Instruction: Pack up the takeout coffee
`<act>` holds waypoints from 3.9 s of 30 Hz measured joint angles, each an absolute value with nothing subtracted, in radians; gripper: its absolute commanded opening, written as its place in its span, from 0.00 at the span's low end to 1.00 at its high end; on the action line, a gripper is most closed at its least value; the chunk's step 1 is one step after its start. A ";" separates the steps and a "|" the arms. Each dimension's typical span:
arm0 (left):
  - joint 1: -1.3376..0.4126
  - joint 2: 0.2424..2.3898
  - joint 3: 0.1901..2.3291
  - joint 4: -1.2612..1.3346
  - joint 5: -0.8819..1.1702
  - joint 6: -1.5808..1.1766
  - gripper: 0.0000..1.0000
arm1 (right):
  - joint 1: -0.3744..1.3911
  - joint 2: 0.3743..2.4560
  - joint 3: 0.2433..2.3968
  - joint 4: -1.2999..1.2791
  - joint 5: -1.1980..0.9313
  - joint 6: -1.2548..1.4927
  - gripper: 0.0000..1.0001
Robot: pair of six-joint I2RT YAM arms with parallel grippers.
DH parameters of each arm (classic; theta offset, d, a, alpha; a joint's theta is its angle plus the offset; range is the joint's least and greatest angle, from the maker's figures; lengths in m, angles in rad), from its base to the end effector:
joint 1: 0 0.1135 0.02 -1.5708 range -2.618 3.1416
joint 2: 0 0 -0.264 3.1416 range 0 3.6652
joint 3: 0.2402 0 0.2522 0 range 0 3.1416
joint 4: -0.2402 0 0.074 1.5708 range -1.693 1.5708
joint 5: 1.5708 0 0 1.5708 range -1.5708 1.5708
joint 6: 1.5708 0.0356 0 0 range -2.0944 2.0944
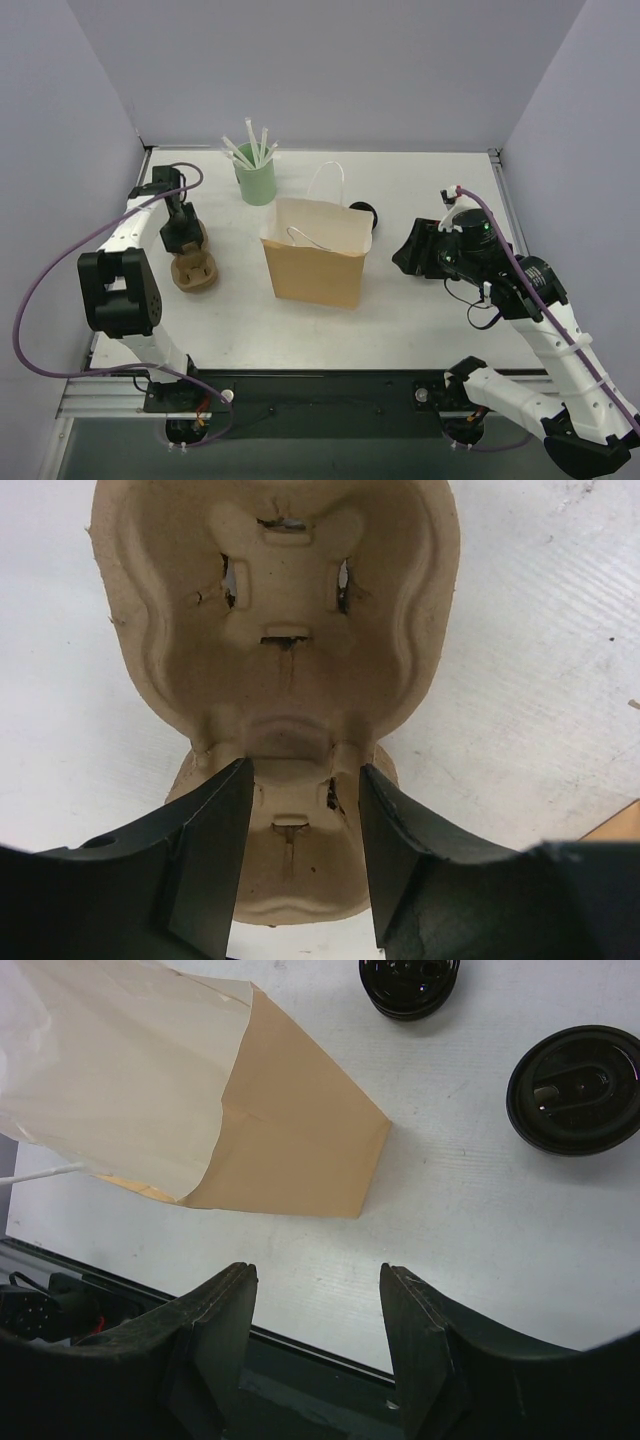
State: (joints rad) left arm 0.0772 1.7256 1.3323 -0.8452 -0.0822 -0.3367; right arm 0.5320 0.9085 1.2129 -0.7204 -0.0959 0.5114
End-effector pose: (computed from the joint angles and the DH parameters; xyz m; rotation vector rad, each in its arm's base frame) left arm 0.3444 0.0296 0.2324 -0.5945 2.7374 0.0534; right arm 0.1478 0.0909 0.4081 -0.0859 2.0661 0.7570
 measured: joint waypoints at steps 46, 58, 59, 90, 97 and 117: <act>0.065 1.768 1.393 -0.967 -0.183 -0.315 0.25 | 0.532 0.946 1.213 -0.705 -0.096 0.508 0.53; 0.067 1.784 1.405 -0.966 -0.178 -0.326 0.36 | 0.532 0.946 1.213 -0.700 -0.096 0.515 0.53; 0.067 1.784 1.405 -0.967 -0.178 -0.327 0.53 | 0.532 0.946 1.213 -0.700 -0.096 0.516 0.53; 0.067 1.757 1.395 -0.938 -0.188 -0.334 0.56 | 0.532 0.945 1.211 -0.699 -0.097 0.523 0.53; 0.067 1.769 1.377 -0.926 -0.179 -0.337 0.52 | 0.532 0.945 1.211 -0.699 -0.097 0.523 0.53; 0.057 1.783 1.441 -0.960 -0.228 -0.341 0.25 | 0.533 0.945 1.211 -0.699 -0.096 0.525 0.53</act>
